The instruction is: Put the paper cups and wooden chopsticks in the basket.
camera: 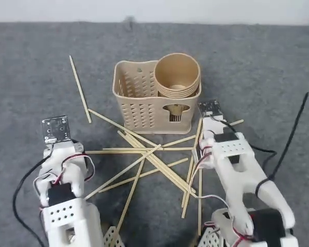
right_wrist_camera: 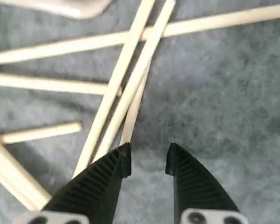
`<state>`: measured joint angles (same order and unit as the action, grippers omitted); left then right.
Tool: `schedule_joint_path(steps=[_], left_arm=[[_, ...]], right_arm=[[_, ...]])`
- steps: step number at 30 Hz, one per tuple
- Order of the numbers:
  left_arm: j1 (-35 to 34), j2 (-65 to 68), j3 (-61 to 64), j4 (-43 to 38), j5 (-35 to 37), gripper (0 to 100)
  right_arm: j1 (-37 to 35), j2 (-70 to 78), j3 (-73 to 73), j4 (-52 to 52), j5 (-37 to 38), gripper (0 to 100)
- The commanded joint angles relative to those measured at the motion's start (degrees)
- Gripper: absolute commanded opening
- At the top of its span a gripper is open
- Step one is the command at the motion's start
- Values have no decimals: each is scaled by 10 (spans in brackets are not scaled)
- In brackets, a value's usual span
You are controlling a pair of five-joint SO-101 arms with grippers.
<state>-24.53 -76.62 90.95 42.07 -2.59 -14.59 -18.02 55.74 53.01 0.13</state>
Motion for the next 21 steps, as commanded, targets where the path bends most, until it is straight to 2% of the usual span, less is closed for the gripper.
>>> schedule_joint_path(steps=[1, 13, 21], left_arm=[[5, -4, -2, -17, -9, 13], [11, -4, -2, -15, -11, 13], [11, -4, -2, -15, -11, 13]], right_arm=[[-7, 0, -47, 5, -6, 144], [-61, 7, -48, 4, -7, 144], [-49, 16, -33, -5, -6, 143]])
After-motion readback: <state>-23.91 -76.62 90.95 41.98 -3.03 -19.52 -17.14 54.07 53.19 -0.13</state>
